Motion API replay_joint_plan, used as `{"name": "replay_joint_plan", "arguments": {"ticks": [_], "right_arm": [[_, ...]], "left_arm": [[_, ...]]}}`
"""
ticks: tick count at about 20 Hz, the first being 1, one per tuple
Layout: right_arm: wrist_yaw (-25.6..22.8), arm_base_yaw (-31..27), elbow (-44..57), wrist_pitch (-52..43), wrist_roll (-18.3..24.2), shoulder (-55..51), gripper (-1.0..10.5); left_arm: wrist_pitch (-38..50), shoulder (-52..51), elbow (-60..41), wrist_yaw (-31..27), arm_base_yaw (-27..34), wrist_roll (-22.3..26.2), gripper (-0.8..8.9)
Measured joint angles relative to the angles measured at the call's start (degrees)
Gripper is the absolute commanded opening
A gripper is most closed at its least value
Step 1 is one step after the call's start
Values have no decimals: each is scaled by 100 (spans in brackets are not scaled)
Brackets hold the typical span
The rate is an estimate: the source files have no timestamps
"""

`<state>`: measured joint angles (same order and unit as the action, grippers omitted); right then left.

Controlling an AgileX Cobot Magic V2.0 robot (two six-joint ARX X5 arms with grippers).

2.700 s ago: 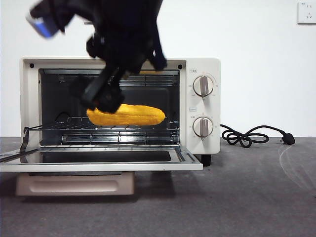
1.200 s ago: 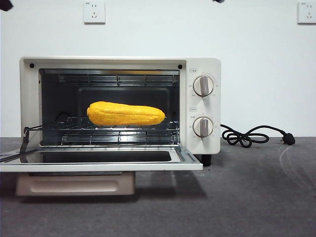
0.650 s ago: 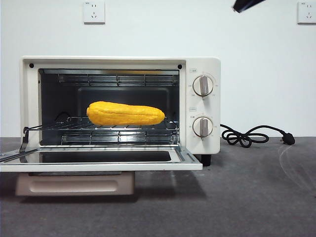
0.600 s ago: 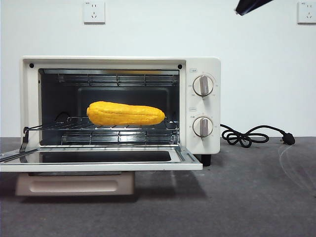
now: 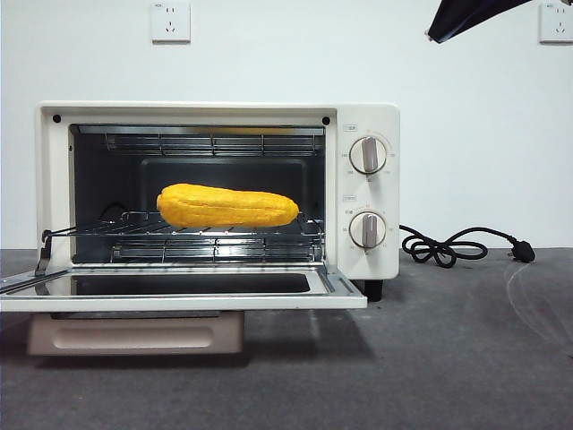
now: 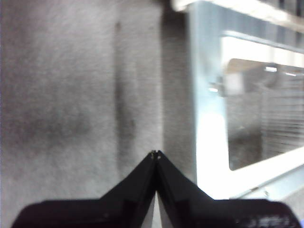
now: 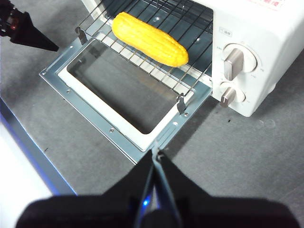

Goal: Take the corn from the table,put the corn in the oven

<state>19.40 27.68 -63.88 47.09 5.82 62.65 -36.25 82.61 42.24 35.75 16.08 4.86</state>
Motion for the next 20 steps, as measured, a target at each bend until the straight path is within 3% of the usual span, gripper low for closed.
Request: {"name": "replay_joint_plan", "arguments": {"ticks": [10, 20], "right_arm": [[0, 0, 0, -4, 0, 0, -9], [0, 0, 0, -13, 0, 0, -9]], "left_arm": [[968, 404, 2, -2, -57, -487, -8], [1091, 404, 2, -42, -758, -603, -8]]}}
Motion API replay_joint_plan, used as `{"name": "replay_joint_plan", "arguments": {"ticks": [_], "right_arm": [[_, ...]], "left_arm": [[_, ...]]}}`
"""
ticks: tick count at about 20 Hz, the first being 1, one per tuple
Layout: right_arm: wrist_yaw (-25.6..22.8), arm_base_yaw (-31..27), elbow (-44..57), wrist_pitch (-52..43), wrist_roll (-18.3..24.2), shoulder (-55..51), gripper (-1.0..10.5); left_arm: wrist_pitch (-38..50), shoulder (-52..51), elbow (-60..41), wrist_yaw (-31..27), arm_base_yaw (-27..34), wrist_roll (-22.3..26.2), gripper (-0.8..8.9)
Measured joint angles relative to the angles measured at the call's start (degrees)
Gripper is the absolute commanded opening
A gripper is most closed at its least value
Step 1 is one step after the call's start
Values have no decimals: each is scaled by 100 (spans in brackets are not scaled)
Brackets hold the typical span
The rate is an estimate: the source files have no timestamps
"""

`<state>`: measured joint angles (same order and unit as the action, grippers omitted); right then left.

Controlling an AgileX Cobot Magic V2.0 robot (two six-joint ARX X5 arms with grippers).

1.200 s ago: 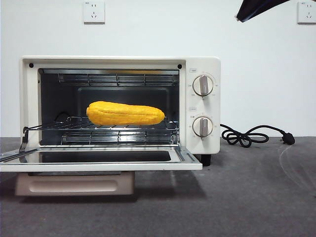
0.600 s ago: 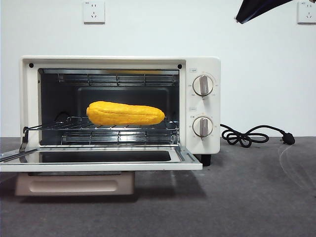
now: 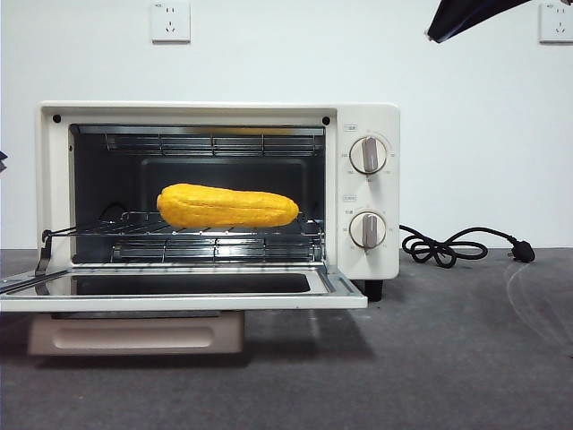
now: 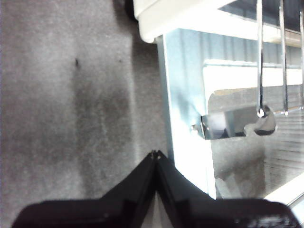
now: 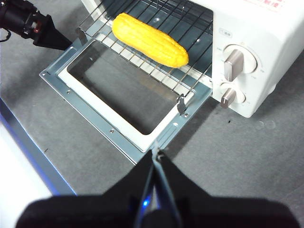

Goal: Take the corn from the table,put the corn in the oven

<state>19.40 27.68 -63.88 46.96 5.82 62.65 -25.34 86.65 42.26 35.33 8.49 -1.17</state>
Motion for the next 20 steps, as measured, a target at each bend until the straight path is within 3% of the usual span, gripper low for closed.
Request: {"name": "replay_joint_plan", "arguments": {"ticks": [11, 15, 20], "right_arm": [[2, 0, 0, 151, 0, 0, -9], [2, 0, 2, 192, 0, 0, -9], [2, 0, 0, 286, 0, 0, -8]], "left_arm": [[-1410, 0, 42, 83, 92, 328, -8], [-1517, 0, 94, 852, 439, 422, -8], [-1596, -273, 291, 2262, 940, 407, -8]]}}
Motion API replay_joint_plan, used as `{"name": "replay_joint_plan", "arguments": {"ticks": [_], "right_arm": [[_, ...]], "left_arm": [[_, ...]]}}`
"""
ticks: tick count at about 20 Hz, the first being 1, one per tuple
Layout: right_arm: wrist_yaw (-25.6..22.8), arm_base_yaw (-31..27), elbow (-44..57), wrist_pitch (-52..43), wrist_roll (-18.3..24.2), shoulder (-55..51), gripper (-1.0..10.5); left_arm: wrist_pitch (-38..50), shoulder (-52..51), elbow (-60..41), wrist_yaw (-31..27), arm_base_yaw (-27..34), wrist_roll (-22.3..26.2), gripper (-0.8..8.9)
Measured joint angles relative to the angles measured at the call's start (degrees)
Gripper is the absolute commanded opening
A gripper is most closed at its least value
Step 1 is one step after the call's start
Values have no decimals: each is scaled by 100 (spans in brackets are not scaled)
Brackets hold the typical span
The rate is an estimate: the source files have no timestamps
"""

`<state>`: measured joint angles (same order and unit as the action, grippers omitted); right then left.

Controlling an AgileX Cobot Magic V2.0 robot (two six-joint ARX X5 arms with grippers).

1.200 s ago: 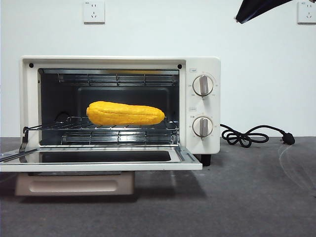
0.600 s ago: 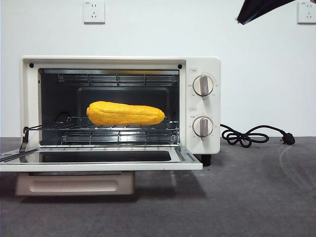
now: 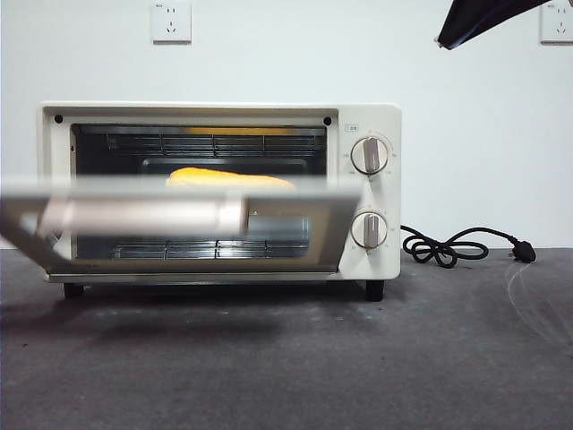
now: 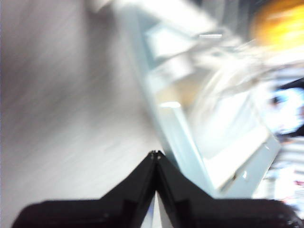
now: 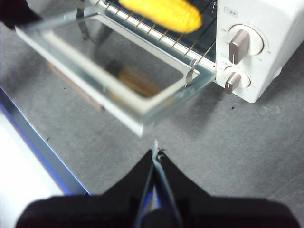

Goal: Take the corn from the table,put the corn in the oven

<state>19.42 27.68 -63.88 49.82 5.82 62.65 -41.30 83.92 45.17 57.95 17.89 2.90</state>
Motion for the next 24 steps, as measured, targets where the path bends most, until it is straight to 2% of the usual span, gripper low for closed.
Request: {"name": "replay_joint_plan", "arguments": {"ticks": [2, 4, 8, 12, 17, 24], "right_arm": [[0, 0, 0, 2, 0, 0, -9], [0, 0, 0, 2, 0, 0, -9], [0, 0, 0, 2, 0, 0, -9], [0, 0, 0, -2, 0, 0, -9], [83, 0, 0, -4, 0, 0, -9], [828, 0, 0, -129, 0, 0, -9]], "left_arm": [[2, -208, 282, 839, 168, -59, -8], [39, -511, 638, 1403, 273, -164, -8], [39, -1165, 1145, 1462, 221, -415, -8], [-20, -1873, 1163, 1108, -48, -588, -8], [-382, -2682, 1165, 380, -509, -664, -8], [-933, -3591, 1165, -861, -1405, -704, -8]]}}
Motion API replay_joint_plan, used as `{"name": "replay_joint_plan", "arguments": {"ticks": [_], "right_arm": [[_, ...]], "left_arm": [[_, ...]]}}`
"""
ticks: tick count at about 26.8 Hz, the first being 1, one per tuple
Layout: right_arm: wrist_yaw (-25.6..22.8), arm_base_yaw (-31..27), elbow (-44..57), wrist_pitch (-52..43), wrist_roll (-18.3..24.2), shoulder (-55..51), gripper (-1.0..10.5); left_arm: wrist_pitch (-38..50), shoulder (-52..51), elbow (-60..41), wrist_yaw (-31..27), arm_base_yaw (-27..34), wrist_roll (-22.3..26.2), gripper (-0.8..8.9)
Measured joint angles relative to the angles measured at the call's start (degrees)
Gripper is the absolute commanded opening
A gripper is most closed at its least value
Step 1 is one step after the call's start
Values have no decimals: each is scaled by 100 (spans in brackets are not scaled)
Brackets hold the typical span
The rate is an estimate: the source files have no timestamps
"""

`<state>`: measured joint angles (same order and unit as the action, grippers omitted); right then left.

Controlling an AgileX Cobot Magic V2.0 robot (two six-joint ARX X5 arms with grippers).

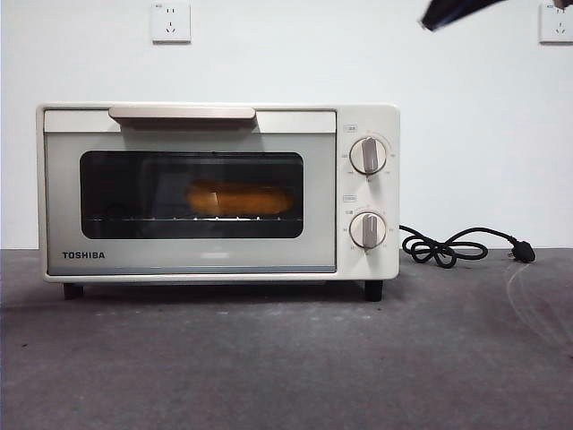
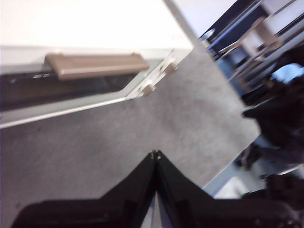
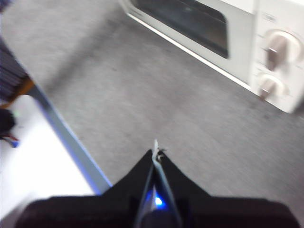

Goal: Take the corn from the table,put the corn in the oven

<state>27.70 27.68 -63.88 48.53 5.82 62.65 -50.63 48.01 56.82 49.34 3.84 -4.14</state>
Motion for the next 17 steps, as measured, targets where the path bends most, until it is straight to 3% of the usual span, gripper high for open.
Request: {"name": "replay_joint_plan", "arguments": {"ticks": [3, 10, 17], "right_arm": [[227, 0, 0, -177, 0, 0, -9], [229, 0, 0, -446, 0, 0, -8], [170, 0, 0, -487, 0, 0, -1]], "left_arm": [[-208, -289, -2, -748, -352, -42, -7], [-262, -999, -2, -2382, -1045, -348, -7], [-269, -1209, 9, -2673, -1191, -494, -5]]}}
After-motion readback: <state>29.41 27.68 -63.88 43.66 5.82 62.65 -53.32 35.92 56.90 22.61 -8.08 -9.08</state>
